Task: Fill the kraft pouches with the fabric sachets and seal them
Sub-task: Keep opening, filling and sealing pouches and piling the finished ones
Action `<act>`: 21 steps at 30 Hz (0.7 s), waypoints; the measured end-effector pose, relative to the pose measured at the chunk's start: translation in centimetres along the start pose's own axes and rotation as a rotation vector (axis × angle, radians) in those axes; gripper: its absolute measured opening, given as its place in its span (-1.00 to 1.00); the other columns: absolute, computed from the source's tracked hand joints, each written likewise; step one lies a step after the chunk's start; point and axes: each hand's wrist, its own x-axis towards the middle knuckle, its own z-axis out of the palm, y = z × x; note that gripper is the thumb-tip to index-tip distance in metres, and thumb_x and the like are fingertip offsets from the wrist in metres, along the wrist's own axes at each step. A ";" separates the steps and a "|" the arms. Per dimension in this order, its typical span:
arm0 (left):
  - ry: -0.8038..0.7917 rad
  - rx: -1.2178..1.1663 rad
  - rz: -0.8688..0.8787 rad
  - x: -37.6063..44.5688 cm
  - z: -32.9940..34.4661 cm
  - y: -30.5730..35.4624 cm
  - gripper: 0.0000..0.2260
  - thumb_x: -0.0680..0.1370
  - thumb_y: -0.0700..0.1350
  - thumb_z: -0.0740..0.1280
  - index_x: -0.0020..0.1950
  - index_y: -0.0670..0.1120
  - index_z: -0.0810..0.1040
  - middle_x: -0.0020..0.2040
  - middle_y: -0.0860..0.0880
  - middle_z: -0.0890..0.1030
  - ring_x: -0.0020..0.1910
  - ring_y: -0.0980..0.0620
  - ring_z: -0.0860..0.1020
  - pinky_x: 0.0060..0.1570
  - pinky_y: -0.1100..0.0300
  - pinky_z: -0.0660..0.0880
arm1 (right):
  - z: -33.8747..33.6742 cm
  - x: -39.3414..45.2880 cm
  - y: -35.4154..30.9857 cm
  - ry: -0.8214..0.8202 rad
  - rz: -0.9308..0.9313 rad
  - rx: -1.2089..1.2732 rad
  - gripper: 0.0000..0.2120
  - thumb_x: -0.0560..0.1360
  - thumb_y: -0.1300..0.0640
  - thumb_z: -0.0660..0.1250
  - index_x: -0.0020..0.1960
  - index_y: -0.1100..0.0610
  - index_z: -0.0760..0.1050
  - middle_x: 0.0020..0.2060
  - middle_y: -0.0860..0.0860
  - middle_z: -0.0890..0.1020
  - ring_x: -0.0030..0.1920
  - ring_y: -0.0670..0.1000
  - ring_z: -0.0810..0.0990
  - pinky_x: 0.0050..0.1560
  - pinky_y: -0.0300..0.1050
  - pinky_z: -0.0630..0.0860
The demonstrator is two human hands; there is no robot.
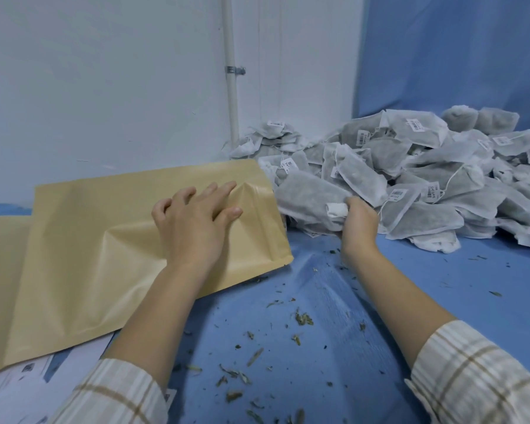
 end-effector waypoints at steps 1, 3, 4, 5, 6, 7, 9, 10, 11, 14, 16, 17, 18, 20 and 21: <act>-0.008 -0.020 0.010 0.0 -0.1 0.0 -0.68 0.55 0.15 0.25 0.30 0.28 0.45 0.36 0.16 0.46 0.36 0.04 0.29 0.26 0.15 -0.02 | 0.2 -0.2 0.1 -0.062 0.037 0.010 -0.80 0.45 0.24 0.18 -0.34 0.11 0.35 -0.34 0.03 0.43 -0.25 0.03 0.40 -0.18 -0.03 0.37; -0.053 -0.077 0.068 0.0 -0.1 0.2 -0.69 0.53 0.16 0.26 0.29 0.30 0.45 0.35 0.18 0.45 0.35 0.08 0.28 0.25 0.21 -0.04 | 0.6 -0.6 0.3 -0.198 0.048 -0.073 -0.81 0.47 0.24 0.19 -0.32 0.11 0.42 -0.37 0.02 0.47 -0.32 0.01 0.46 -0.27 -0.08 0.40; -0.091 -0.110 0.111 0.0 -0.1 0.5 -0.69 0.52 0.16 0.27 0.27 0.33 0.44 0.35 0.21 0.45 0.35 0.12 0.27 0.24 0.26 -0.06 | 0.8 -1.0 0.4 -0.282 0.021 -0.143 -0.82 0.48 0.24 0.21 -0.29 0.12 0.44 -0.38 0.03 0.49 -0.35 0.00 0.47 -0.32 -0.12 0.39; -0.134 -0.141 0.159 -0.1 -0.1 0.8 -0.69 0.52 0.16 0.28 0.26 0.36 0.43 0.35 0.23 0.44 0.34 0.15 0.26 0.22 0.31 -0.08 | 1.0 -1.3 0.4 -0.379 -0.013 -0.198 -0.87 0.49 0.23 0.22 -0.22 0.13 0.48 -0.38 0.03 0.51 -0.37 -0.01 0.49 -0.36 -0.16 0.39; -0.173 -0.164 0.204 -0.2 0.0 1.2 -0.69 0.51 0.16 0.28 0.25 0.39 0.42 0.34 0.25 0.44 0.34 0.19 0.24 0.21 0.34 -0.09 | 1.2 -1.7 0.5 -0.477 -0.032 -0.225 -0.92 0.51 0.22 0.24 -0.11 0.15 0.50 -0.37 0.03 0.55 -0.39 -0.02 0.52 -0.40 -0.19 0.43; -0.201 -0.175 0.243 -0.3 0.2 1.4 -0.69 0.51 0.16 0.28 0.23 0.42 0.39 0.34 0.26 0.44 0.33 0.21 0.23 0.21 0.36 -0.10 | 1.3 -2.1 0.5 -0.558 -0.036 -0.236 -0.92 0.52 0.23 0.25 -0.03 0.16 0.52 -0.36 0.02 0.60 -0.39 -0.04 0.57 -0.42 -0.21 0.47; -0.213 -0.189 0.283 -0.7 0.4 1.8 -0.69 0.50 0.16 0.29 0.20 0.45 0.36 0.29 0.31 0.44 0.30 0.29 0.22 0.22 0.39 -0.12 | 1.7 -2.5 0.6 -0.641 -0.028 -0.267 -0.89 0.52 0.23 0.26 -0.05 0.10 0.55 -0.34 -0.04 0.66 -0.36 -0.09 0.63 -0.39 -0.22 0.53; -0.200 -0.205 0.291 -0.8 0.5 2.0 -0.69 0.50 0.15 0.30 0.20 0.44 0.38 0.23 0.37 0.44 0.25 0.39 0.19 0.20 0.44 -0.13 | 1.9 -2.7 0.6 -0.648 -0.009 -0.288 -0.87 0.53 0.22 0.24 -0.08 0.08 0.55 -0.34 -0.04 0.66 -0.35 -0.09 0.63 -0.38 -0.23 0.54; -0.179 -0.226 0.296 -0.9 0.5 2.0 -0.70 0.50 0.13 0.32 0.19 0.42 0.42 0.12 0.46 0.40 0.18 0.51 0.13 0.18 0.49 -0.15 | 2.0 -2.8 0.6 -0.651 0.025 -0.283 -0.86 0.56 0.18 0.22 -0.09 0.08 0.55 -0.33 -0.01 0.65 -0.36 -0.08 0.63 -0.39 -0.23 0.53; -0.139 -0.274 0.296 -1.1 0.7 2.2 -0.72 0.49 0.09 0.35 0.17 0.36 0.50 -0.13 0.58 0.21 -0.01 0.68 0.03 0.13 0.55 -0.16 | 2.4 -3.1 0.4 -0.640 0.249 -0.070 -0.72 0.62 0.06 0.09 -0.10 0.13 0.51 -0.43 0.02 0.63 -0.46 -0.05 0.62 -0.49 -0.26 0.51; -0.134 -0.281 0.295 -1.3 0.7 2.5 -0.72 0.50 0.09 0.35 0.17 0.36 0.51 -0.15 0.55 0.21 -0.03 0.71 0.01 0.12 0.56 -0.15 | 2.5 -3.3 0.3 -0.650 0.355 -0.040 -0.69 0.63 0.03 0.07 -0.14 0.13 0.48 -0.53 0.01 0.61 -0.53 -0.05 0.59 -0.55 -0.27 0.49; -0.137 -0.277 0.297 -1.3 0.7 2.6 -0.72 0.50 0.09 0.35 0.17 0.37 0.50 -0.15 0.52 0.22 -0.04 0.73 -0.02 0.11 0.56 -0.15 | 2.4 -3.6 0.2 -0.681 0.370 -0.094 -0.71 0.63 0.04 0.07 -0.15 0.14 0.45 -0.55 0.00 0.59 -0.54 -0.06 0.58 -0.56 -0.29 0.48; -0.139 -0.273 0.300 -1.3 0.7 2.7 -0.72 0.50 0.09 0.34 0.17 0.38 0.48 -0.15 0.48 0.24 -0.04 0.76 -0.06 0.10 0.56 -0.14 | 2.2 -3.8 0.2 -0.725 0.374 -0.174 -0.73 0.63 0.06 0.08 -0.16 0.14 0.43 -0.54 0.00 0.59 -0.53 -0.07 0.57 -0.56 -0.31 0.47; -0.148 -0.274 0.292 -1.3 0.7 2.8 -0.71 0.50 0.11 0.33 0.13 0.45 0.41 -0.13 0.36 0.35 -0.04 0.77 -0.09 0.09 0.53 -0.09 | 1.6 -4.2 0.1 -0.805 0.395 -0.323 -0.76 0.63 0.09 0.09 -0.17 0.13 0.40 -0.45 0.02 0.57 -0.47 -0.07 0.55 -0.54 -0.34 0.46; -0.166 -0.269 0.281 -1.2 0.6 2.8 -0.71 0.50 0.13 0.32 0.11 0.49 0.36 -0.08 0.28 0.40 -0.04 0.77 -0.09 0.09 0.49 -0.05 | 1.3 -4.4 -0.1 -0.823 0.411 -0.364 -0.76 0.63 0.11 0.09 -0.18 0.14 0.38 -0.46 0.01 0.56 -0.47 -0.08 0.55 -0.55 -0.34 0.45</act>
